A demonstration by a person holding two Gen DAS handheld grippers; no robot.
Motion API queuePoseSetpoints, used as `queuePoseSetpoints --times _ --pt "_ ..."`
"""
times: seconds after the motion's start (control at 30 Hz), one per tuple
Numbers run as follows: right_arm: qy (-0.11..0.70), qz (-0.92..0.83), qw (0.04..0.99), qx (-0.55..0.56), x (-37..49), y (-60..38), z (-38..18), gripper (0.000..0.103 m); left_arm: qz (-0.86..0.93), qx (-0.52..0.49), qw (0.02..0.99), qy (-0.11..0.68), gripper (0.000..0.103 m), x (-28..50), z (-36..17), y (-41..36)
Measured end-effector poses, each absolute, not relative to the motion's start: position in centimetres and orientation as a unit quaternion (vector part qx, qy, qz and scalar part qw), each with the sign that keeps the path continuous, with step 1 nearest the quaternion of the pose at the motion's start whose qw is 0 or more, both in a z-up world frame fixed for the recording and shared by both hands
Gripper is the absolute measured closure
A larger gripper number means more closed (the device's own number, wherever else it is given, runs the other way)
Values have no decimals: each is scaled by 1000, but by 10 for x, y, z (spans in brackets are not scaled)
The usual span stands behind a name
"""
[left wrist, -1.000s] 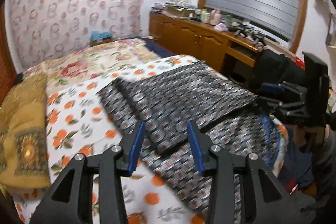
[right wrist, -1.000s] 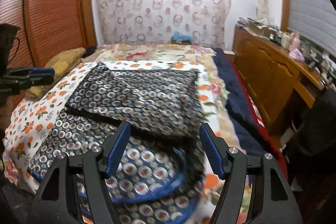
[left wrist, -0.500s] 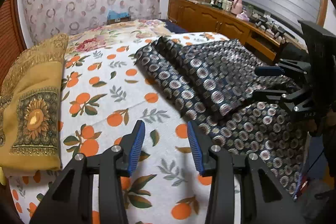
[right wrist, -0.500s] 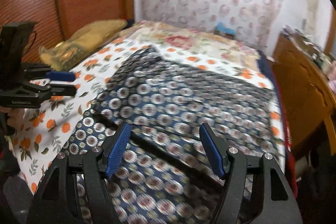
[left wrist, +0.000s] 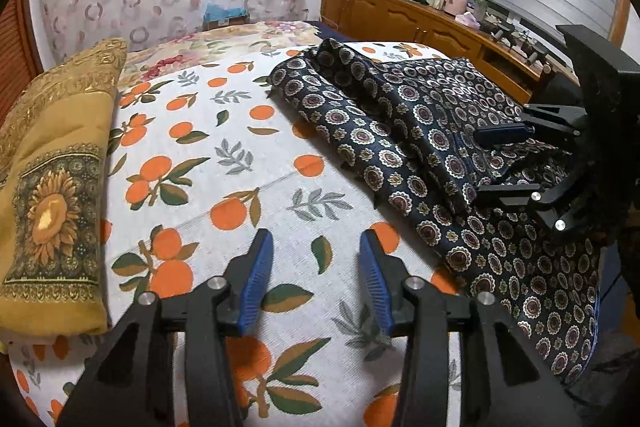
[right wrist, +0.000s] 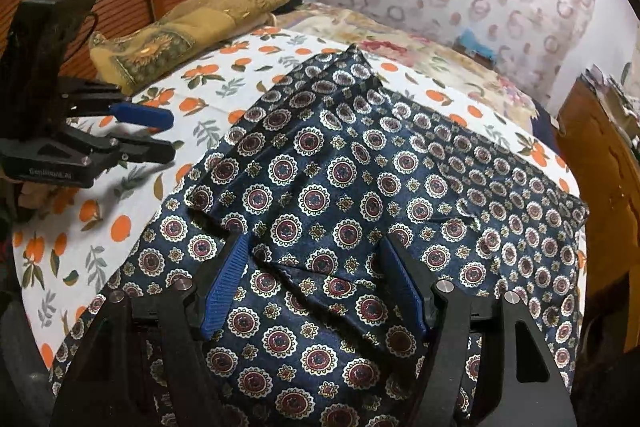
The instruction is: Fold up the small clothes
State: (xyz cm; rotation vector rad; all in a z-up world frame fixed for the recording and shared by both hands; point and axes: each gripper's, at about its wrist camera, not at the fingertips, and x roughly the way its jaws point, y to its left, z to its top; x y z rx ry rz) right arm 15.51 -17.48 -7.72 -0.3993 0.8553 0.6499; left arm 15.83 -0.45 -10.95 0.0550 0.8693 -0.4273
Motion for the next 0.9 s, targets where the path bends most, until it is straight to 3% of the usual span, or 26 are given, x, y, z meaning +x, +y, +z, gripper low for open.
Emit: queuePoseSetpoints --times 0.07,0.23,0.33,0.43,0.47,0.53,0.67,0.9 --pt "403 307 839 -199 153 -174 -78 33 -212 41 882 419 45 157 -110 -11" --pt "399 305 835 -225 151 -171 -80 33 -198 78 883 418 42 154 -111 -21" --pt "398 311 833 -227 154 -172 -80 35 -202 80 881 419 34 154 -112 -21" --pt "397 329 826 -227 153 -173 -80 50 -201 89 879 424 18 155 -113 -24" --pt "394 335 824 -230 152 -172 -79 65 -202 88 877 426 14 156 -114 -24" --pt "389 343 819 -246 148 -170 -78 84 -203 90 876 428 12 156 -114 -25" --pt "389 344 822 -233 154 -176 -76 96 -202 90 876 429 10 157 -115 -25" --pt "373 309 856 -178 184 -209 -52 98 -201 90 876 429 9 156 -117 -26"
